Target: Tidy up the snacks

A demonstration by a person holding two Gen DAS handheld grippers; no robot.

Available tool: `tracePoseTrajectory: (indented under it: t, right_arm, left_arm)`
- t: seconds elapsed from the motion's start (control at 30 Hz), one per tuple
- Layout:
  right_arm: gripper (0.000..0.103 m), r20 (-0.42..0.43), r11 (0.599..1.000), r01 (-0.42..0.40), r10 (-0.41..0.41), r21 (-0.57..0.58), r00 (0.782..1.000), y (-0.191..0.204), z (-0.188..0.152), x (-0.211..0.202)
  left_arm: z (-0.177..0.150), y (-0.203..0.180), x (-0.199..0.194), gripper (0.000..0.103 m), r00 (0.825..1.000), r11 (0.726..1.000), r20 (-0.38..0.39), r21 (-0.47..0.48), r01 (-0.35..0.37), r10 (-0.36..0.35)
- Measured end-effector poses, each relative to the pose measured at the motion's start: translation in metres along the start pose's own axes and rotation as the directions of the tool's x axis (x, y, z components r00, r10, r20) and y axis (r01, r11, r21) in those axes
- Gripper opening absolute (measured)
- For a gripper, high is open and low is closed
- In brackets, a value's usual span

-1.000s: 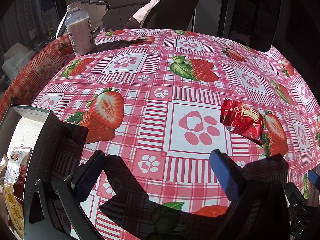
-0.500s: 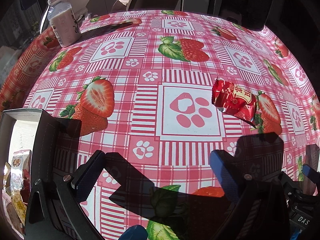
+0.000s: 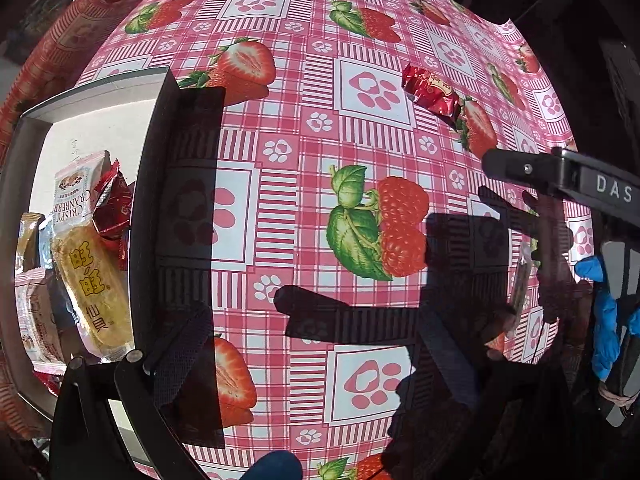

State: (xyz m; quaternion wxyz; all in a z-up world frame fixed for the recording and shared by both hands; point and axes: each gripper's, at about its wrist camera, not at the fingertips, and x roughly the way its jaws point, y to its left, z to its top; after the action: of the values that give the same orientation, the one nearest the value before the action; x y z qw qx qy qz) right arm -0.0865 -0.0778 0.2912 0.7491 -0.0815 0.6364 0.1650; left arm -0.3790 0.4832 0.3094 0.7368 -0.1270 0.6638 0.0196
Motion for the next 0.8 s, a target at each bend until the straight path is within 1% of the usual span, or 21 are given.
tracePoseTrajectory:
  t: [0.03,0.13,0.2,0.3,0.37,0.43,0.47,0.5,0.53,0.57,0.63,0.7,0.8]
  right_arm:
    - [0.103,0.004,1.0,0.015,-0.015,-0.028,1.0,0.008,0.008,0.004]
    - [0.103,0.033,0.982,0.132,-0.128,-0.133,0.991,0.035,0.035,0.023]
    - [0.103,0.053,0.969,0.171,-0.164,-0.178,0.985,0.048,0.047,0.036]
    - [0.103,0.063,0.965,0.173,-0.164,-0.198,0.985,0.06,0.062,0.052]
    - [0.103,0.044,0.969,0.152,-0.147,-0.192,0.988,0.06,0.067,0.061]
    - [0.077,-0.003,0.987,0.068,-0.069,-0.149,0.998,0.055,0.071,0.068]
    - [0.071,0.004,0.991,0.051,-0.051,-0.124,0.999,0.051,0.069,0.065]
    - [0.05,0.011,0.992,0.052,-0.051,-0.116,0.999,0.048,0.066,0.062]
    - [0.041,0.004,0.993,0.039,-0.039,-0.108,0.999,0.046,0.062,0.061]
    - [0.041,-0.01,0.996,0.003,-0.004,-0.086,1.0,0.042,0.055,0.059]
    - [0.041,-0.02,0.999,-0.021,0.021,-0.049,1.0,0.036,0.036,0.054]
    - [0.041,-0.043,0.999,-0.048,0.048,-0.011,0.998,0.031,0.006,0.049]
    - [0.041,-0.083,0.994,-0.077,0.083,0.075,0.993,0.021,-0.042,0.044]
  left_arm:
    - [-0.003,0.003,-0.002,0.103,1.0,1.0,-0.007,-0.004,0.0,0.0]
    - [-0.006,0.014,-0.008,0.103,1.0,0.999,-0.013,-0.031,0.009,-0.01]
    - [-0.011,0.019,-0.01,0.103,1.0,0.999,-0.015,-0.037,0.009,-0.009]
    - [-0.021,0.023,-0.01,0.103,0.999,1.0,-0.034,-0.028,0.011,-0.012]
    - [-0.03,0.024,-0.01,0.103,0.999,1.0,-0.051,-0.016,0.007,-0.008]
    - [-0.037,0.023,-0.01,0.103,0.998,1.0,-0.067,-0.001,0.006,-0.006]
    - [-0.041,0.022,-0.009,0.103,0.997,1.0,-0.074,0.011,0.007,-0.006]
    - [-0.045,0.02,-0.009,0.103,0.997,1.0,-0.08,0.026,0.006,-0.003]
    - [-0.048,0.018,-0.008,0.103,0.996,0.999,-0.086,0.044,0.002,0.002]
    - [-0.051,0.015,-0.006,0.103,0.996,0.998,-0.094,0.061,-0.003,0.009]
    - [-0.055,0.009,-0.002,0.103,0.994,0.995,-0.108,0.096,-0.012,0.023]
    - [-0.058,0.004,0.001,0.103,0.993,0.993,-0.117,0.121,-0.016,0.03]
    - [-0.063,0.0,0.004,0.103,0.99,0.991,-0.136,0.133,-0.007,0.026]
